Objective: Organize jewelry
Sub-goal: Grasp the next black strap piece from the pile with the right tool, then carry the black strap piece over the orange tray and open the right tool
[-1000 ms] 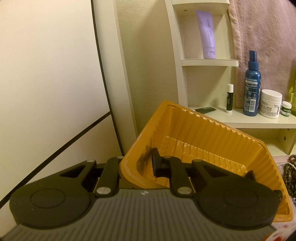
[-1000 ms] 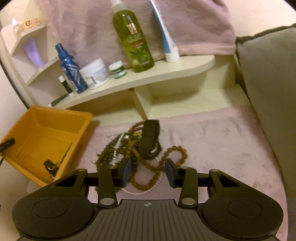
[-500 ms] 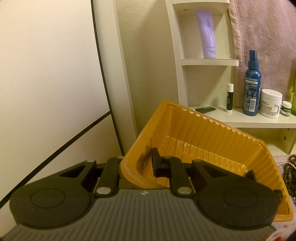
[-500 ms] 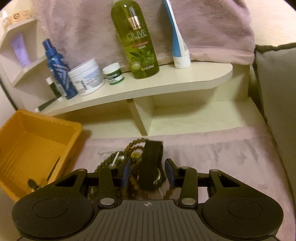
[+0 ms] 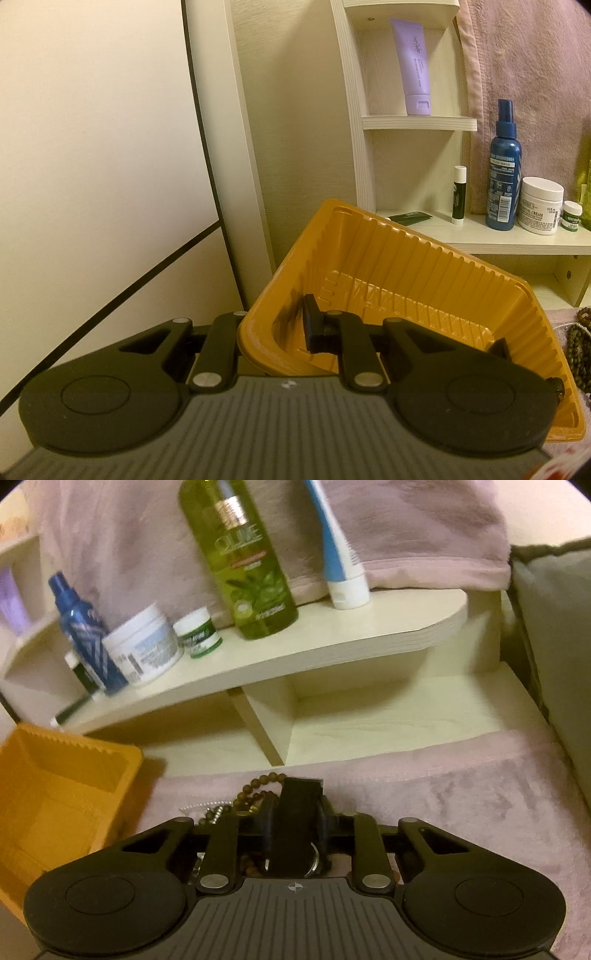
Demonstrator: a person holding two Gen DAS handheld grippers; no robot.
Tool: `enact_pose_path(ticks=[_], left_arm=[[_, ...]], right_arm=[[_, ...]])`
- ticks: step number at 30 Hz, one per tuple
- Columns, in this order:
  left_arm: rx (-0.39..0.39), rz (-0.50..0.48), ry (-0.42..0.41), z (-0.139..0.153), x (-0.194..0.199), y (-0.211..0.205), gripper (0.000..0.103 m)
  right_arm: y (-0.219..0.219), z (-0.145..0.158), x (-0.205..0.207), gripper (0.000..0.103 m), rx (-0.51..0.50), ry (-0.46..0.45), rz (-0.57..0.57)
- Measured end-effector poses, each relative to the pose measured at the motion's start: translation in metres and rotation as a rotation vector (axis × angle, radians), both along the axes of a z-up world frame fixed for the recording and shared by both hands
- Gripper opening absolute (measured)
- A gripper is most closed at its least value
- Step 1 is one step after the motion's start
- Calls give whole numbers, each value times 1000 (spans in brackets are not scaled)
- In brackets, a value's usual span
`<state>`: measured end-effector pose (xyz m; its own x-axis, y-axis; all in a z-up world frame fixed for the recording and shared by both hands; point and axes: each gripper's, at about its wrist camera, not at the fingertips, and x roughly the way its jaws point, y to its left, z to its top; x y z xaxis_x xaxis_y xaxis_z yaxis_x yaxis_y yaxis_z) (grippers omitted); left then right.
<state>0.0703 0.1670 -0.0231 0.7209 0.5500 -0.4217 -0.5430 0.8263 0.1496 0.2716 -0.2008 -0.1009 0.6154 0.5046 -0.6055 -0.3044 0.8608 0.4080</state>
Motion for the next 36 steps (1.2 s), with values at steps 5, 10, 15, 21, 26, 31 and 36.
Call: enact_pose_path(ticks=[5, 10, 15, 21, 26, 31, 36], left_arm=[[1, 0, 1, 0, 0, 0, 16], [1, 0, 1, 0, 0, 0, 16], [0, 0, 0, -1, 0, 0, 16], [1, 1, 1, -1, 0, 0, 16], [-1, 1, -2, -1, 0, 1, 16], [-1, 1, -2, -1, 0, 0, 16], [-1, 0, -2, -1, -1, 0, 16]], right_arm=[[-13, 6, -3, 22, 65, -12, -4], [-28, 17, -9, 21, 133, -27, -39], [-45, 31, -16, 20, 176, -75, -95], [-64, 44, -21, 20, 242, -84, -117], [-60, 54, -25, 20, 273, -69, -77], [-29, 58, -30, 20, 346, -42, 12], [22, 56, -34, 20, 436, 0, 129]])
